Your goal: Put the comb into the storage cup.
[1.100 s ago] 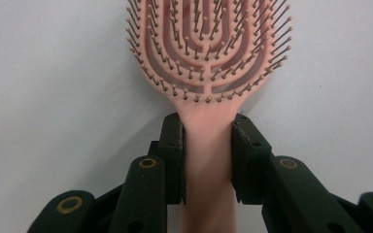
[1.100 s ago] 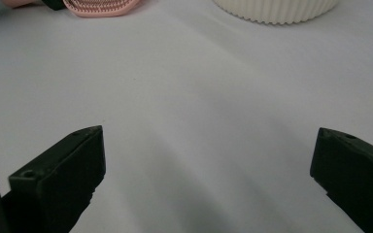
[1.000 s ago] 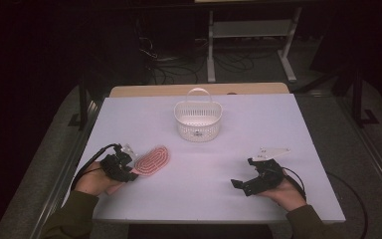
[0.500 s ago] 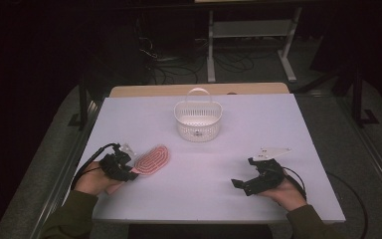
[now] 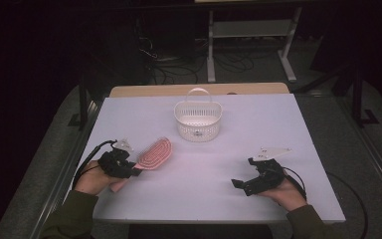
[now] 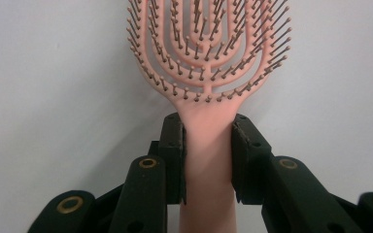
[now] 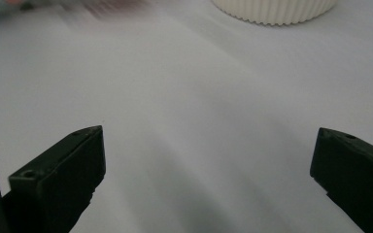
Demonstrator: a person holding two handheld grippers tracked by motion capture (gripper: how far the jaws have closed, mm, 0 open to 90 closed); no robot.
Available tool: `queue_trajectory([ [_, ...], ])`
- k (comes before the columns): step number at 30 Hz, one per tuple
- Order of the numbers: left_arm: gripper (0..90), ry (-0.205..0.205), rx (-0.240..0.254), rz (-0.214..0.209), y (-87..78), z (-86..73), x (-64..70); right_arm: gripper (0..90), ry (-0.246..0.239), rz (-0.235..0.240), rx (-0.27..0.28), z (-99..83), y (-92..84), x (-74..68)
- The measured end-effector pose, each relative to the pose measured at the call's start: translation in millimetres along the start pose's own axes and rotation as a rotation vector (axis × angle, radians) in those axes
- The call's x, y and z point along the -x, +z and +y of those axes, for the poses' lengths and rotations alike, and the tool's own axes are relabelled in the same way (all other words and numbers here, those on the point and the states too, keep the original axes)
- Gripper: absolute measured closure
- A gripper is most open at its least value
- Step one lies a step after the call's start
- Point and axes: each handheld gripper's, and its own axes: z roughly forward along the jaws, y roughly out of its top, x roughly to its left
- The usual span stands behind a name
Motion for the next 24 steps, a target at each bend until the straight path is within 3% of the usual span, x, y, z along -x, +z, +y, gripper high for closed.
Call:
queue_trajectory([
  [24, 70.3, 0.078, 0.144, -0.055, 5.8, 22.5, 30.9, 0.0, -0.003, 0.003, 0.002, -0.1, 0.3, -0.4],
])
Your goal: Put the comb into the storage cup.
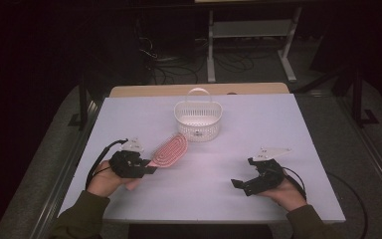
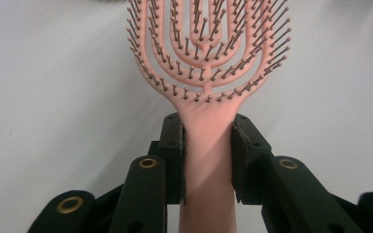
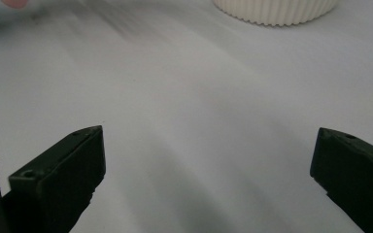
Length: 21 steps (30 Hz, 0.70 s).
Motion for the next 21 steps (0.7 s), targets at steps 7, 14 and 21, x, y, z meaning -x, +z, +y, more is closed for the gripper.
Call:
queue_trajectory([
  [7, 70.3, 0.012, 0.038, -0.017, 6.9, 4.9, 8.5, 0.0, -0.002, 0.000, 0.001, -0.1, 0.7, 0.2],
  [14, 70.3, 0.020, 0.075, -0.029, 13.3, 9.1, 15.6, 0.0, 0.001, 0.007, 0.002, -0.4, 1.0, -0.1],
  [21, 70.3, 0.019, 0.126, -0.049, 19.7, 12.8, 21.7, 0.0, 0.003, 0.010, 0.001, -0.6, 1.8, -0.1],
])
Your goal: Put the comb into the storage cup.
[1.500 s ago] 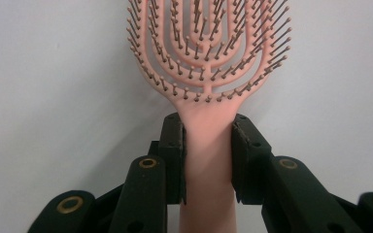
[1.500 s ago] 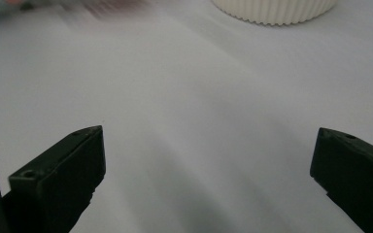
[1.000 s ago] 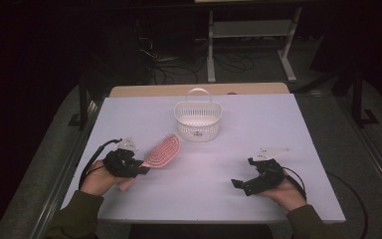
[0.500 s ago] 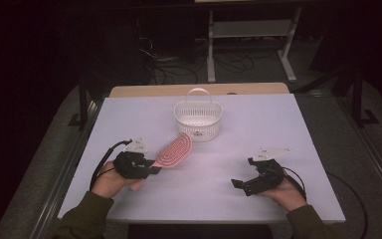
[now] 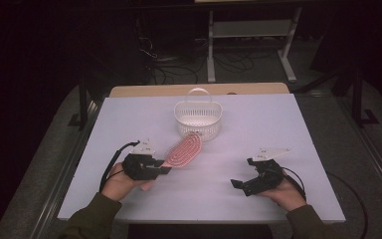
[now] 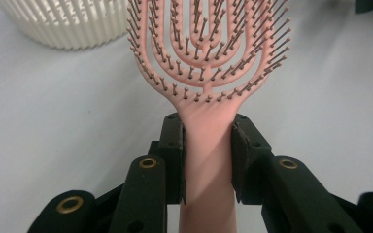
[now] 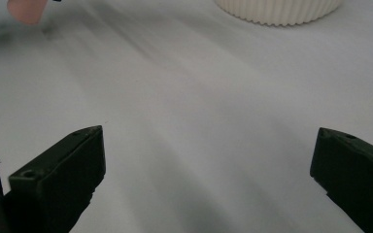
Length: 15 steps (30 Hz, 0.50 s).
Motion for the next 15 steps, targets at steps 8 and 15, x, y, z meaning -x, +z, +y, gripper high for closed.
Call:
queue_trajectory([
  [8, 70.3, -0.005, 0.051, -0.011, 7.0, 4.8, 6.1, 0.0, 0.007, 0.006, 0.010, 0.4, -0.1, 0.0],
  [15, 70.3, -0.002, 0.074, -0.015, 18.3, 9.5, 13.0, 0.0, 0.016, 0.021, 0.024, 2.3, -2.0, -1.3],
])
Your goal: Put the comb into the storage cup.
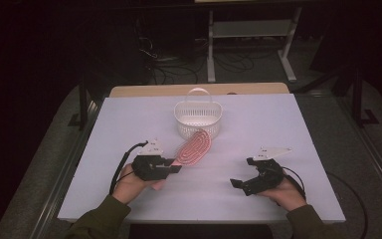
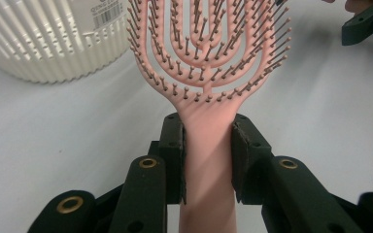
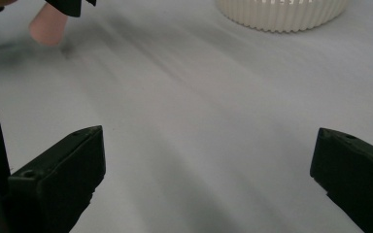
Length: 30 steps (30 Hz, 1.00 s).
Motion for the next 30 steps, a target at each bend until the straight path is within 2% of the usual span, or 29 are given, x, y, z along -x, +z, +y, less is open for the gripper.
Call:
queue_trajectory([
  [9, 70.3, -0.004, 0.038, 0.012, 4.8, 2.0, 2.3, 0.0, 0.004, 0.020, 0.001, 2.8, 0.0, -2.3],
  [17, 70.3, -0.014, 0.056, 0.017, 7.0, 1.5, 2.4, 0.0, -0.007, 0.019, 0.000, 4.2, 0.7, -6.5],
  [26, 70.3, -0.044, 0.087, 0.016, 6.4, -1.0, 1.0, 0.0, 0.009, 0.032, 0.016, 8.3, 1.0, -7.7],
  [30, 70.2, -0.041, 0.089, 0.017, 6.2, -1.7, 0.8, 0.0, 0.014, 0.042, 0.026, 13.0, 1.6, -7.6],
])
